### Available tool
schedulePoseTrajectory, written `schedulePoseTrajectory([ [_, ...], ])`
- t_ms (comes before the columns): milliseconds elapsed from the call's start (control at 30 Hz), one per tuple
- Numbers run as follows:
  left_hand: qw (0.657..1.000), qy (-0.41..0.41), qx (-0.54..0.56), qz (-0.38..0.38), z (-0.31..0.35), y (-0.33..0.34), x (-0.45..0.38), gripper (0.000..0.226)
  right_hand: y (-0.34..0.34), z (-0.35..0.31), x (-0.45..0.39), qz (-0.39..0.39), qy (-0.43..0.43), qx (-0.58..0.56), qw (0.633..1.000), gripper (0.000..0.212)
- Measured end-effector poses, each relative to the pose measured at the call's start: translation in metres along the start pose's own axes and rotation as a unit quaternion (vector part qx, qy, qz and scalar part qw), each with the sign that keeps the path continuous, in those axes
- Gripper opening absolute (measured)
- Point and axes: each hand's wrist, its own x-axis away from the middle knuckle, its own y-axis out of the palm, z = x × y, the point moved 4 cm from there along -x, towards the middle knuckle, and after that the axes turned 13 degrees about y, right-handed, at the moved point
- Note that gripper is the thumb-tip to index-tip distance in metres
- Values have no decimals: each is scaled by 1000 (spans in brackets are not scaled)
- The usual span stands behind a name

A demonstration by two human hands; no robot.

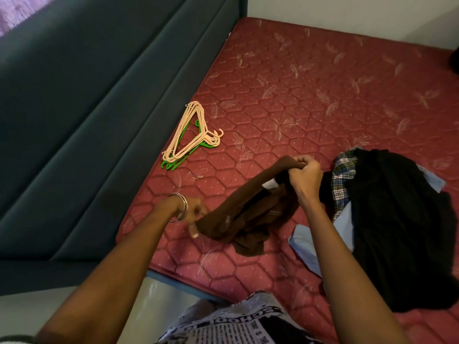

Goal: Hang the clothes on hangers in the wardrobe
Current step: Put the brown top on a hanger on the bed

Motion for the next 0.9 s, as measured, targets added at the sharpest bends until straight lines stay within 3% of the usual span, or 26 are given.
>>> schedulePoseTrajectory([
  [67, 993, 4, -68, 98, -15, 0, -7, 39, -1, -3, 1, -6, 4, -60, 998, 8],
  [133, 968, 46, 48, 244, -21, 3, -6, 19, -4, -5, -2, -24, 7, -92, 995, 17],
  [167, 931, 65, 161, 321, -20, 3, -3, 19, -5, -6, -3, -31, 17, -101, 994, 23],
  [233, 832, 66, 326, 445, -18, -2, 5, 42, -5, -4, -9, -40, 29, -91, 995, 18],
  [300, 762, 38, 382, 522, -17, -9, 7, 49, -1, -5, -13, -120, 24, -89, 988, 16],
  [367, 697, 14, 408, 589, -17, -18, 9, 45, 5, -12, -12, -293, -24, -35, 955, 60],
  [433, 632, 6, 458, 625, -18, -23, 13, 38, 14, -3, -11, -422, -92, 192, 881, 112],
  [467, 627, 18, 464, 625, -20, -23, 16, 36, 19, 9, -14, -419, -119, 347, 830, 124],
  [500, 650, 46, 453, 608, -24, -23, 17, 36, 21, 25, -21, -376, -136, 485, 778, 122],
  [533, 701, 73, 425, 568, -23, -23, 20, 38, 22, 43, -31, -318, -131, 582, 737, 106],
  [567, 766, 88, 391, 503, -26, -19, 18, 45, 19, 54, -37, -263, -124, 625, 725, 82],
  [600, 849, 73, 317, 417, -29, -14, 16, 54, 14, 59, -41, -200, -116, 605, 762, 62],
  [633, 923, 23, 197, 328, -32, -7, 15, 59, 6, 63, -44, -141, -94, 536, 827, 51],
  [667, 961, -45, 57, 266, -35, -2, 16, 56, -2, 66, -45, -96, -67, 425, 898, 46],
  [700, 957, -120, -61, 258, -38, -5, 21, 46, -10, 66, -44, -63, -52, 271, 959, 39],
  [733, 924, -194, -99, 314, -34, -13, 29, 37, -17, 64, -40, -35, -41, 114, 992, 27],
  [767, 870, -242, -75, 424, -27, -24, 38, 31, -19, 56, -33, -19, -31, -14, 999, 14],
  [800, 801, -246, 18, 546, -15, -30, 47, 29, -19, 46, -25, -7, -21, -116, 993, 11],
  [867, 635, -117, 124, 753, 19, -47, 58, 28, -15, 25, -10, 12, -35, -273, 961, 19],
  [900, 562, -44, 138, 814, 32, -55, 61, 30, -13, 16, -3, 20, -52, -317, 947, 22],
])
